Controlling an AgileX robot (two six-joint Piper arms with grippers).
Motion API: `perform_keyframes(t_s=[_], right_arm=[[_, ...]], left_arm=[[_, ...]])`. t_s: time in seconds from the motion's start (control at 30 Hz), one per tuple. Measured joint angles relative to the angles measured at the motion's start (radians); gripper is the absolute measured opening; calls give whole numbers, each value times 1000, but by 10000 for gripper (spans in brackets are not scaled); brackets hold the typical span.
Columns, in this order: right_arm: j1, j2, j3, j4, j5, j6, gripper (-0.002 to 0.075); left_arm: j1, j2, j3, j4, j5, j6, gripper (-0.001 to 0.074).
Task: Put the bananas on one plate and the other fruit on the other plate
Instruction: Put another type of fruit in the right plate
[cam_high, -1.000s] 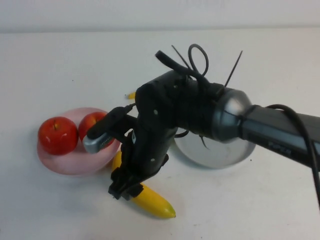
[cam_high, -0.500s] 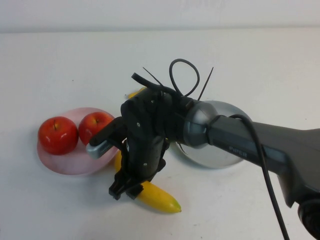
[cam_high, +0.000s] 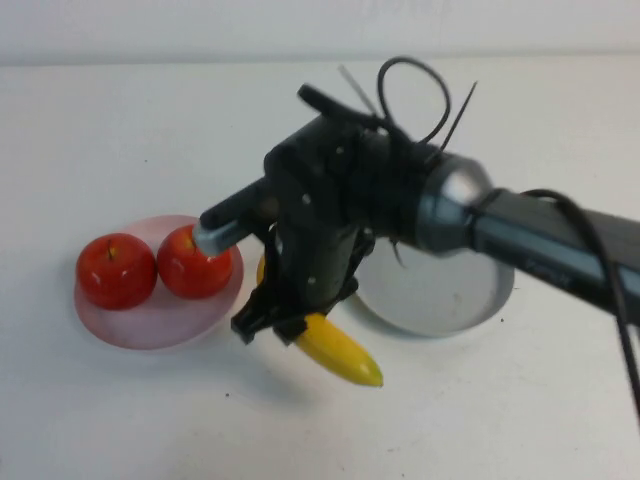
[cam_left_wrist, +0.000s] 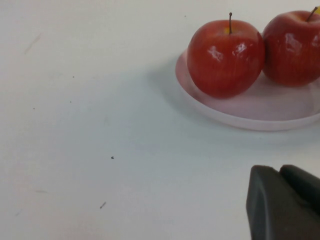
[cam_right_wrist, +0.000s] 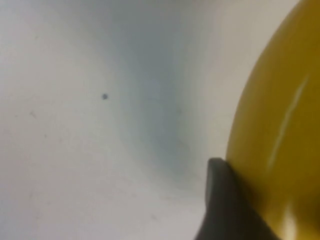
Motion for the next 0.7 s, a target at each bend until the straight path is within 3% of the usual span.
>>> perform_keyframes(t_s=[0.17, 0.4, 0.7], right_arm=[[-101, -103, -6, -90, 22, 45, 307], [-290, -63, -7, -106, 38, 52, 307], [-378, 39, -7, -86, 27, 70, 307]], left_arm=[[0, 0, 0, 0, 0, 0, 4], [0, 0, 0, 0, 0, 0, 4], [0, 0, 0, 0, 0, 0, 4]])
